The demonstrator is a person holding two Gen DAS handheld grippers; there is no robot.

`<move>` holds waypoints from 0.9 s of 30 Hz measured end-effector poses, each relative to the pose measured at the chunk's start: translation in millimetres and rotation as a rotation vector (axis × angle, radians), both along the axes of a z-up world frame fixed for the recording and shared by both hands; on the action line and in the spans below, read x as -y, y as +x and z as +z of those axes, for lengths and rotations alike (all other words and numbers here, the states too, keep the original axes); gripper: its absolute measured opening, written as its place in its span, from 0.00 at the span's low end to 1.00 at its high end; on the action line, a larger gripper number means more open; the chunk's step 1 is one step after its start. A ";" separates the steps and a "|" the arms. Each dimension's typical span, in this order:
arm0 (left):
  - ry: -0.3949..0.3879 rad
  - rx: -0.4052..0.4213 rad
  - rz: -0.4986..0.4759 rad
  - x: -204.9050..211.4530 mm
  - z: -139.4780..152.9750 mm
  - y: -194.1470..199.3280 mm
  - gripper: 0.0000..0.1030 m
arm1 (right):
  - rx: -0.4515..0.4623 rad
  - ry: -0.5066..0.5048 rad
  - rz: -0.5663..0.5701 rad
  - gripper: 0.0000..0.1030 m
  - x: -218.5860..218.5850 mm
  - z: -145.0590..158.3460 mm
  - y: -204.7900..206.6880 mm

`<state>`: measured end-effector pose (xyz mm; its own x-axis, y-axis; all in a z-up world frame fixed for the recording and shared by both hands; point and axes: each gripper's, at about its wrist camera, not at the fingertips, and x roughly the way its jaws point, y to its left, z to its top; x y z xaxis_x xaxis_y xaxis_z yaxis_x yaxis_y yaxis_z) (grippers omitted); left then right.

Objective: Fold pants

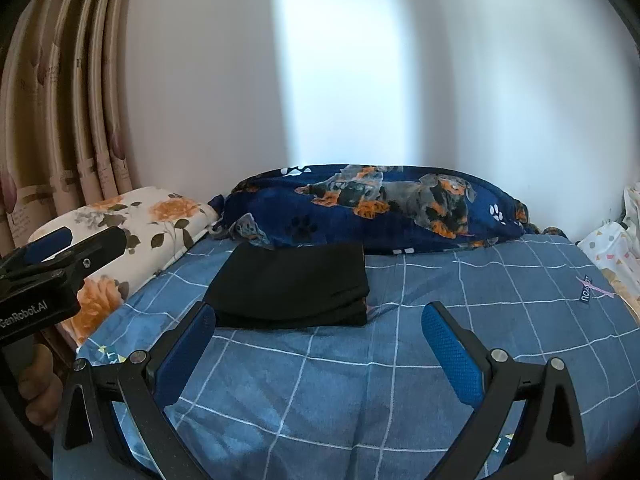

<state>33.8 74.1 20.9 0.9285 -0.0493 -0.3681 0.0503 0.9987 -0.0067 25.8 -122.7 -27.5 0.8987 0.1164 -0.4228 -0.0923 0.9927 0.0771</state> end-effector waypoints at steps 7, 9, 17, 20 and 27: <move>-0.005 -0.008 0.001 -0.6 -3.1 0.6 1.00 | -0.007 0.001 0.003 1.00 -0.9 -1.6 1.6; -0.008 -0.012 0.000 -1.0 -5.2 0.9 1.00 | -0.006 0.002 0.004 1.00 -0.9 -1.5 1.6; -0.013 -0.029 0.001 -1.8 -10.1 2.5 1.00 | -0.011 0.002 0.006 1.00 -4.1 -6.4 0.8; -0.012 -0.033 0.000 -2.8 -10.0 5.2 1.00 | -0.017 0.000 0.011 1.00 -5.6 -9.7 1.1; -0.015 -0.043 -0.002 -4.1 -13.9 7.8 1.00 | -0.027 0.004 0.017 1.00 -5.2 -12.2 1.8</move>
<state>41.6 78.2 7.0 0.9119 -0.0564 -0.4065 0.0513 0.9984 -0.0235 27.6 -117.5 -39.7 0.8850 0.1335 -0.4460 -0.1071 0.9907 0.0839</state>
